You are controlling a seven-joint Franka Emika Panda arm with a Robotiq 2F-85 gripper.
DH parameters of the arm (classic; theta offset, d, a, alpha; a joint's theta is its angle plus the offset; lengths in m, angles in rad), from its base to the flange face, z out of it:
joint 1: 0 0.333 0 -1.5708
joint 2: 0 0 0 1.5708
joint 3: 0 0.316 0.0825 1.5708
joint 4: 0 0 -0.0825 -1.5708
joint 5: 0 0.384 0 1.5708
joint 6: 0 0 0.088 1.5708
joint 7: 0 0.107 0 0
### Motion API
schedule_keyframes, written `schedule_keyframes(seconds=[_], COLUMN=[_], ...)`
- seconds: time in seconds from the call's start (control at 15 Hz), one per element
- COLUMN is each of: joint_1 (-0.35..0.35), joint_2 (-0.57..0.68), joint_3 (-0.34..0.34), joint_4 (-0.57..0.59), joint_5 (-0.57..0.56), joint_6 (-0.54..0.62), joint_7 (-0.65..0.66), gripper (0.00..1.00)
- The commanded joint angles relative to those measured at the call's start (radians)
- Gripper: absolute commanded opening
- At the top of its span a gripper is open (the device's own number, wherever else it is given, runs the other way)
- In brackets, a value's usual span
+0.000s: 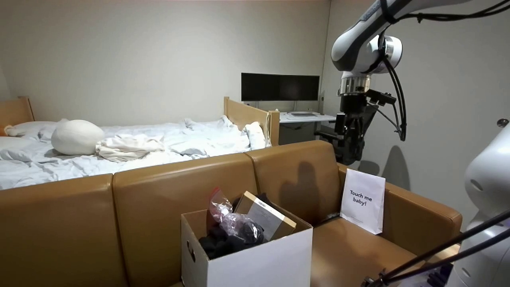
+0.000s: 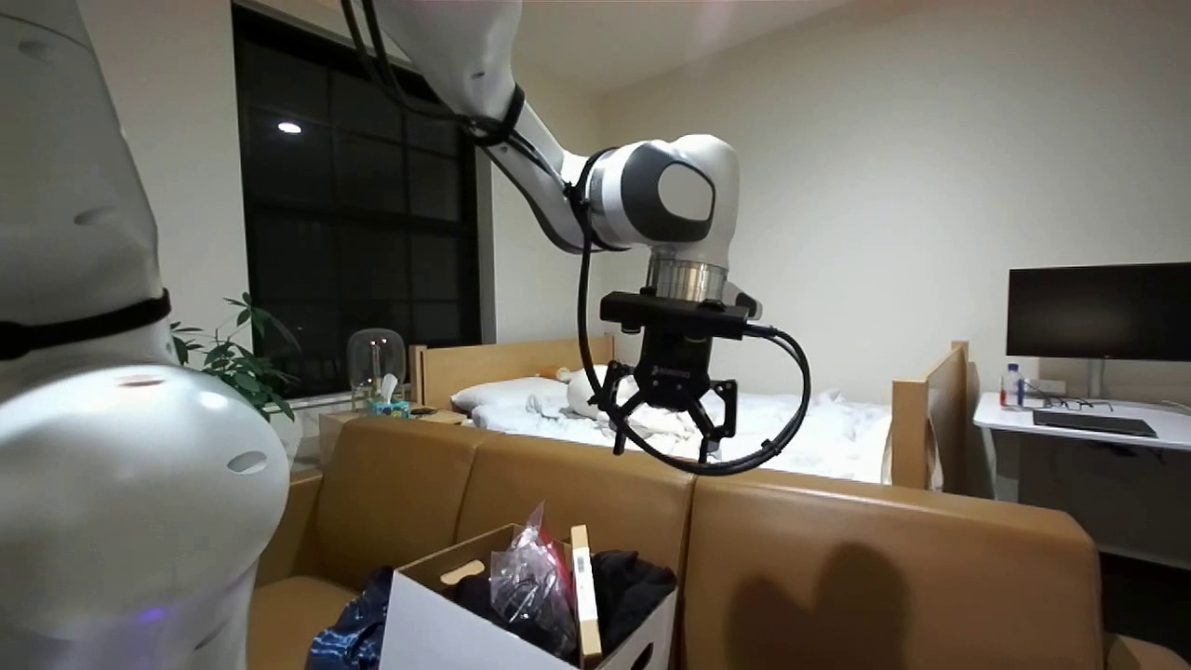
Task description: Pick up the black cloth, plastic and brown book from the sofa and put them in the box
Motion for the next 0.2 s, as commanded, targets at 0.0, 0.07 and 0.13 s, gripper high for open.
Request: schedule_keyframes(seconds=[0.0,0.07,0.13], joint_1=[-0.006,-0.005,-0.005], joint_2=[0.001,0.001,0.001], joint_3=[0.004,0.005,0.006], joint_4=[0.001,0.001,0.001], joint_5=[0.000,0.000,0.000], joint_6=[-0.002,-0.002,-0.002], joint_7=[-0.001,-0.001,0.000], gripper=[1.00,1.00,1.00])
